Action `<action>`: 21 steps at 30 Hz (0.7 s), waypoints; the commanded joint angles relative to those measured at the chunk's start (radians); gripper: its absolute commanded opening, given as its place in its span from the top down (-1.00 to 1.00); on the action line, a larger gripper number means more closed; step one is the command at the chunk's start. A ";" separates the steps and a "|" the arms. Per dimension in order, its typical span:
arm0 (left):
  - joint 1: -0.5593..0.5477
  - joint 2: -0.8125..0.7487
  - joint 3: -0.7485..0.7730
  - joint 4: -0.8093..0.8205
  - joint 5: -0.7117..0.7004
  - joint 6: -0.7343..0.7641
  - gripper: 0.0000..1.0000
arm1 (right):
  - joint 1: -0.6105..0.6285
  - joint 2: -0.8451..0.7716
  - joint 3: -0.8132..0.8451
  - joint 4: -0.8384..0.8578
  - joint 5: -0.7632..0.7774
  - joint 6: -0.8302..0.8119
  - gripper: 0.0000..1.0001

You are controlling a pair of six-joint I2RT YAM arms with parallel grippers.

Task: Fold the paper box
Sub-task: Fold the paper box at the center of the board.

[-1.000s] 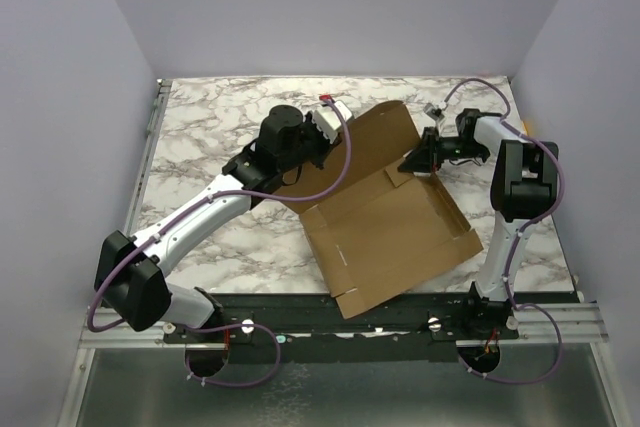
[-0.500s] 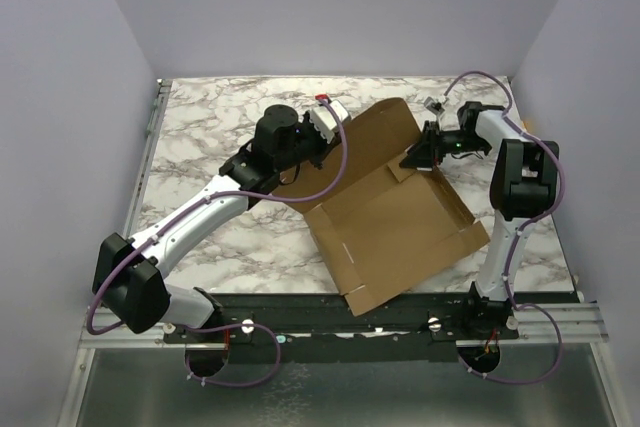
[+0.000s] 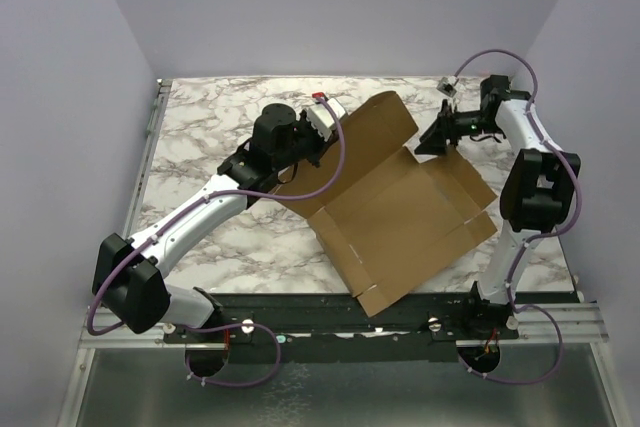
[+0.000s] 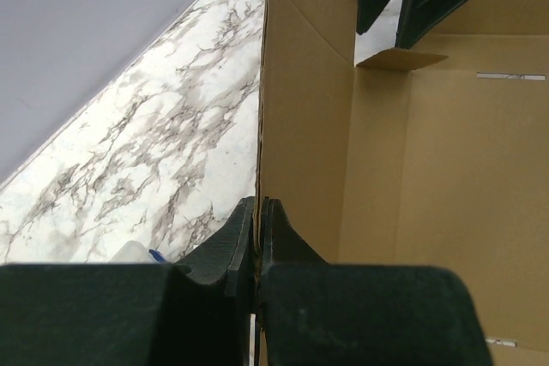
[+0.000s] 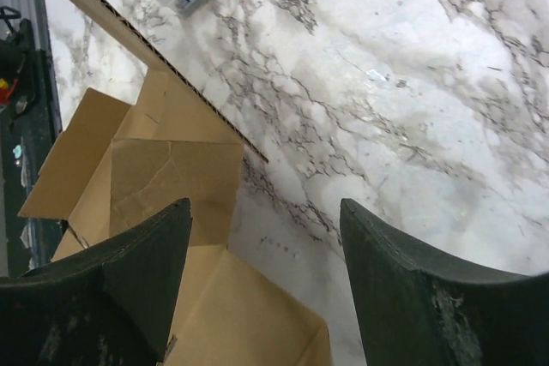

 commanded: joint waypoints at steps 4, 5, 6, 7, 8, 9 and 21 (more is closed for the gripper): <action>0.004 -0.014 0.047 -0.010 -0.020 0.026 1.00 | -0.046 -0.064 0.019 0.083 0.062 0.116 -0.48; 0.004 -0.012 0.052 -0.015 -0.021 0.030 1.00 | -0.045 -0.072 0.021 0.094 0.065 0.128 -0.48; 0.004 -0.010 0.059 -0.023 -0.025 0.034 1.00 | -0.046 -0.078 0.026 0.098 0.066 0.135 -0.49; 0.004 -0.007 0.069 -0.032 -0.030 0.037 1.00 | -0.046 -0.083 0.033 0.100 0.068 0.142 -0.48; 0.004 -0.001 0.081 -0.044 -0.037 0.039 1.00 | -0.048 -0.088 0.042 0.111 0.077 0.161 -0.49; 0.002 0.008 0.100 -0.061 -0.046 0.042 1.00 | -0.051 -0.092 0.053 0.121 0.085 0.183 -0.49; -0.034 0.141 0.318 -0.270 -0.190 0.069 1.00 | -0.107 -0.183 -0.129 0.139 0.326 0.183 -0.59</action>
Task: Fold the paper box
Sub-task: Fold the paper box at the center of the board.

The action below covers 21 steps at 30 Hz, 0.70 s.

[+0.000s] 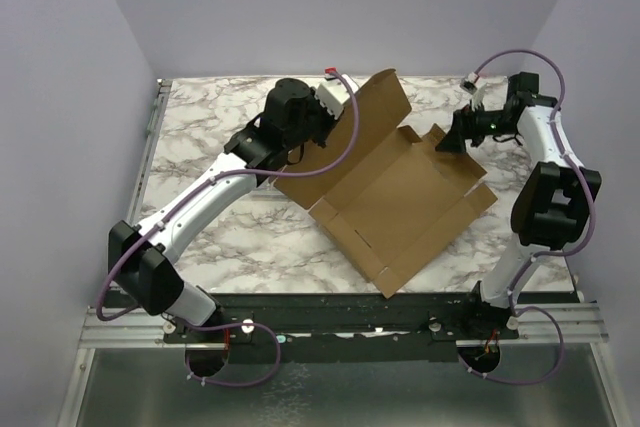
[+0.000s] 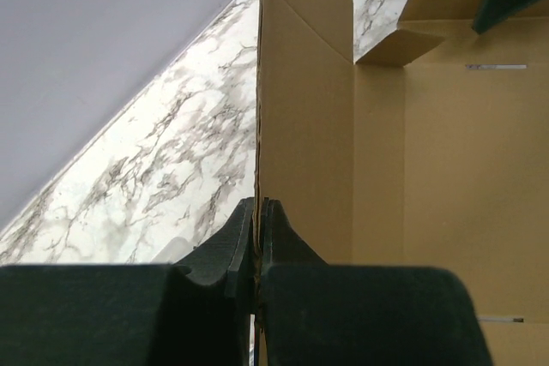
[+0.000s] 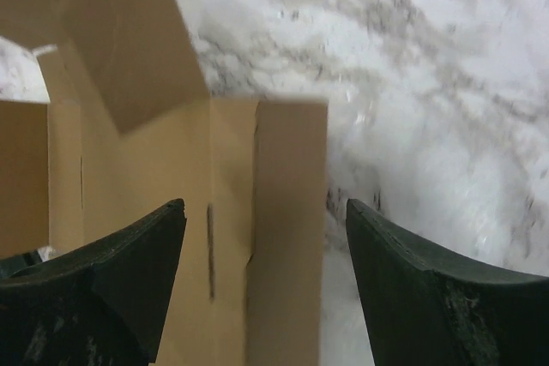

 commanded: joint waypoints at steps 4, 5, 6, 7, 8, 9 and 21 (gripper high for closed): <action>-0.045 0.079 0.121 -0.110 -0.114 0.044 1.00 | -0.028 -0.088 -0.149 0.034 0.177 -0.017 -0.59; -0.048 0.086 0.134 -0.115 -0.132 0.044 1.00 | -0.029 -0.087 -0.163 0.043 0.191 -0.019 -0.58; -0.051 0.093 0.147 -0.120 -0.138 0.045 1.00 | -0.029 -0.082 -0.181 0.061 0.196 -0.017 -0.57; -0.056 0.103 0.161 -0.125 -0.140 0.045 1.00 | -0.030 -0.071 -0.195 0.072 0.194 -0.016 -0.55; -0.061 0.112 0.175 -0.130 -0.144 0.044 1.00 | -0.029 -0.060 -0.201 0.080 0.191 -0.014 -0.50; -0.066 0.120 0.191 -0.137 -0.150 0.043 1.00 | -0.030 -0.051 -0.208 0.094 0.191 -0.006 -0.42; -0.125 0.209 0.385 -0.306 -0.215 0.057 1.00 | -0.029 -0.135 -0.212 0.238 0.215 0.086 0.80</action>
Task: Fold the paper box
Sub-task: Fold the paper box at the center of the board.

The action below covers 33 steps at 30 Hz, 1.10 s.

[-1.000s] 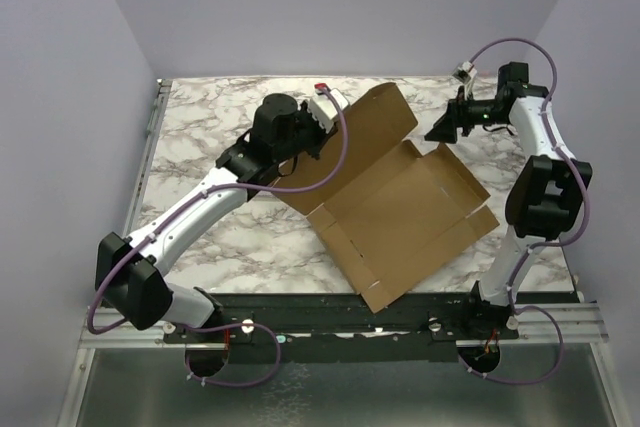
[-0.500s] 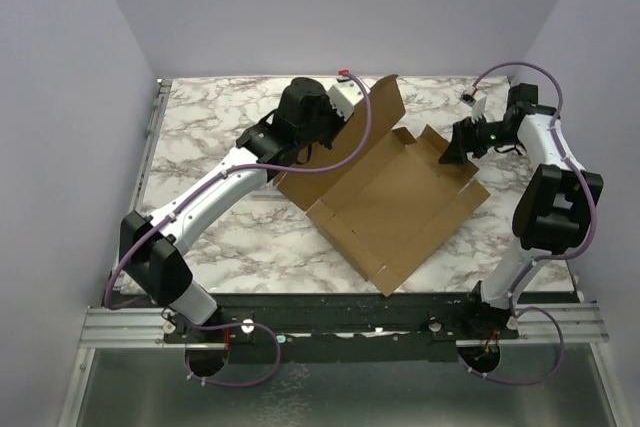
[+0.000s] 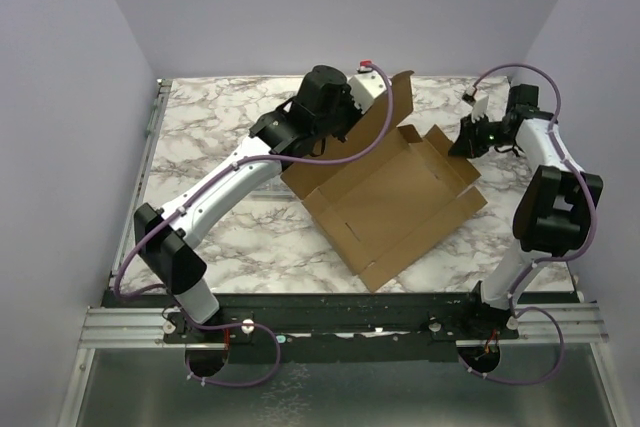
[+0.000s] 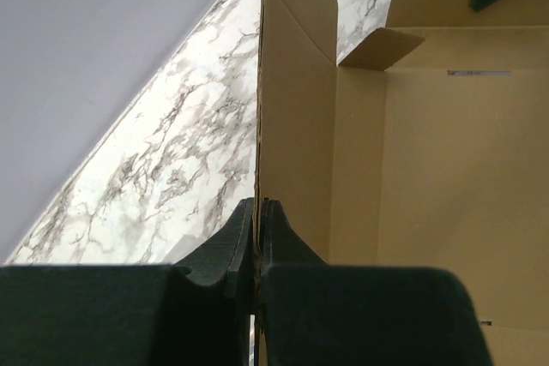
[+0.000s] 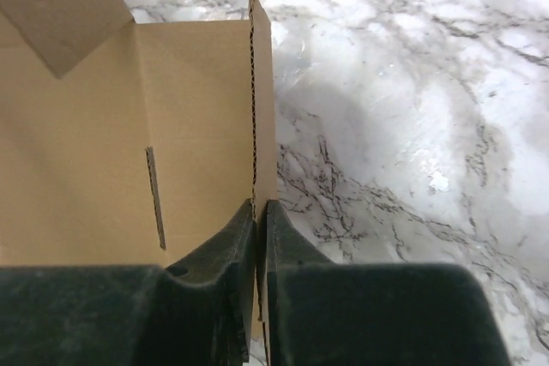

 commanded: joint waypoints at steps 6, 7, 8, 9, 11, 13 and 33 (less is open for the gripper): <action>-0.061 0.112 0.222 -0.151 -0.097 0.004 1.00 | 0.000 -0.170 0.005 0.137 -0.020 0.114 0.92; -0.063 0.122 0.240 -0.160 -0.095 -0.008 1.00 | 0.000 -0.181 0.003 0.142 -0.029 0.120 0.92; -0.063 0.131 0.256 -0.168 -0.087 -0.026 1.00 | 0.002 -0.189 0.004 0.141 -0.041 0.121 0.92; -0.063 0.137 0.268 -0.172 -0.071 -0.047 1.00 | 0.005 -0.196 0.004 0.139 -0.054 0.121 0.92; -0.063 0.149 0.289 -0.177 -0.035 -0.088 1.00 | 0.020 -0.202 0.001 0.137 -0.055 0.116 0.92; -0.063 0.156 0.307 -0.181 -0.013 -0.129 1.00 | 0.037 -0.207 -0.003 0.141 -0.042 0.113 0.92; -0.018 0.231 0.424 -0.180 0.299 -0.381 1.00 | 0.155 -0.289 -0.150 0.249 0.151 0.034 0.90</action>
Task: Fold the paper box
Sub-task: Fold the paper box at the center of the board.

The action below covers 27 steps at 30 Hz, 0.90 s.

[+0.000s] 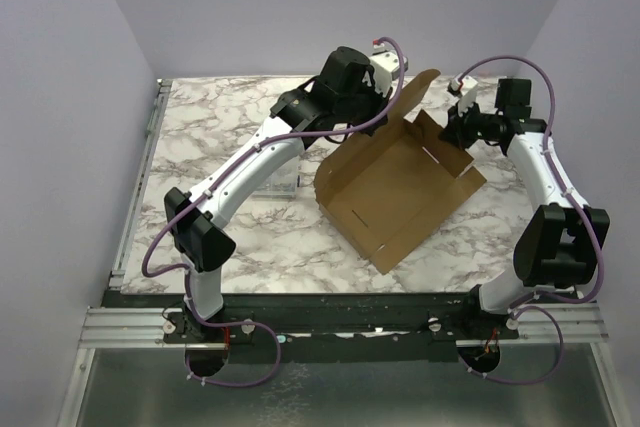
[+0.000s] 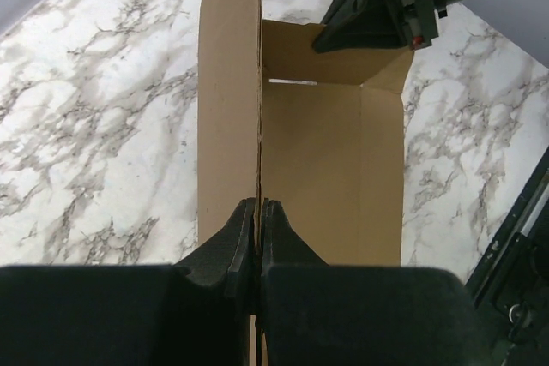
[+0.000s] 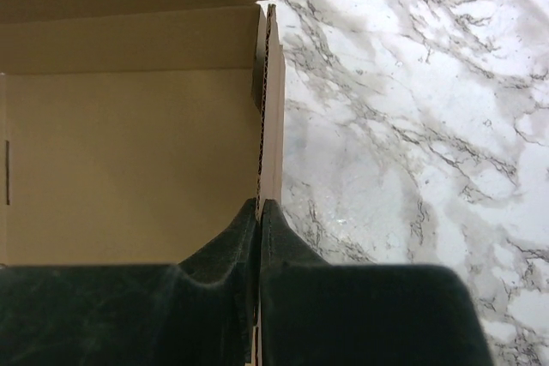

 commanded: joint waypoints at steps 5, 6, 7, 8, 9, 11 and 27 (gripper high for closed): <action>0.013 0.034 0.091 0.045 0.170 -0.129 1.00 | 0.061 -0.039 -0.092 0.075 0.164 -0.047 0.89; 0.015 0.038 0.093 0.046 0.188 -0.141 1.00 | 0.062 -0.039 -0.098 0.082 0.173 -0.047 0.89; 0.017 0.039 0.092 0.048 0.193 -0.151 1.00 | 0.063 -0.040 -0.103 0.085 0.170 -0.048 0.89; 0.018 0.040 0.086 0.051 0.195 -0.157 1.00 | 0.063 -0.042 -0.108 0.083 0.159 -0.048 0.88; 0.019 0.039 0.077 0.054 0.194 -0.163 1.00 | 0.063 -0.044 -0.115 0.082 0.141 -0.046 0.87; 0.022 0.032 0.048 0.064 0.188 -0.174 1.00 | 0.068 -0.044 -0.130 0.077 0.116 -0.047 0.86; 0.046 0.000 -0.059 0.101 0.169 -0.173 1.00 | 0.069 0.073 -0.076 -0.106 -0.172 -0.023 0.27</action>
